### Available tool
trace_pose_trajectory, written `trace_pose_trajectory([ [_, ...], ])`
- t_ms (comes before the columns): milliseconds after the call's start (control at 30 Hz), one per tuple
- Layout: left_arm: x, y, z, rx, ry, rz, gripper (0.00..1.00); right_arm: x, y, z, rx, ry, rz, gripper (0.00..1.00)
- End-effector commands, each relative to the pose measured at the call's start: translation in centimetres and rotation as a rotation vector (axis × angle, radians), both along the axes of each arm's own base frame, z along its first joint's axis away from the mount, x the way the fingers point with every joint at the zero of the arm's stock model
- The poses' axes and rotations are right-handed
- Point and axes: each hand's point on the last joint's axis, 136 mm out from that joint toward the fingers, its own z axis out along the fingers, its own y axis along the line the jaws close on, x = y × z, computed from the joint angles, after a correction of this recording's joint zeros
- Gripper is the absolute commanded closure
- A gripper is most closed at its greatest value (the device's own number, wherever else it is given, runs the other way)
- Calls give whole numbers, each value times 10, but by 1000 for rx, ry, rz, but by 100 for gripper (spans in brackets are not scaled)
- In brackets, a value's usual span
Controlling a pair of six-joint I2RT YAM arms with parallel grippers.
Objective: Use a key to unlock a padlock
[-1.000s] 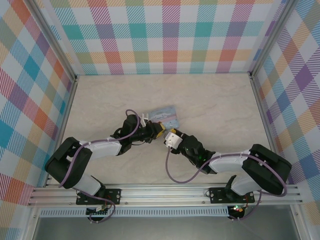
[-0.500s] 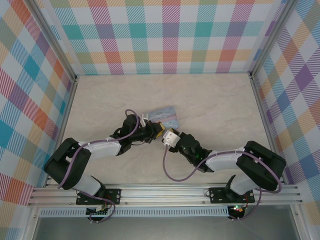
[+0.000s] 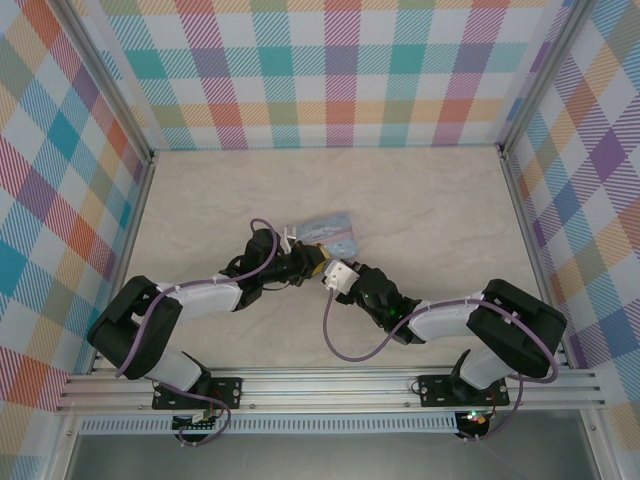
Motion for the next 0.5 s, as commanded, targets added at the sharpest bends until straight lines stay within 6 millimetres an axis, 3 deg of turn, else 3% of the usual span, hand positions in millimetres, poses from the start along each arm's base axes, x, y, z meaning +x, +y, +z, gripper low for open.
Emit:
trace_pose_trajectory([
  [0, 3, -4, 27, -61, -46, -8, 100, 4, 7, 21, 87, -14, -16, 92],
  [267, 1, -2, 21, -49, -44, -10, 100, -2, 12, 22, 129, 52, 12, 100],
  [467, 0, -1, 16, -22, -63, -23, 100, -18, 23, 15, 216, 253, 105, 100],
])
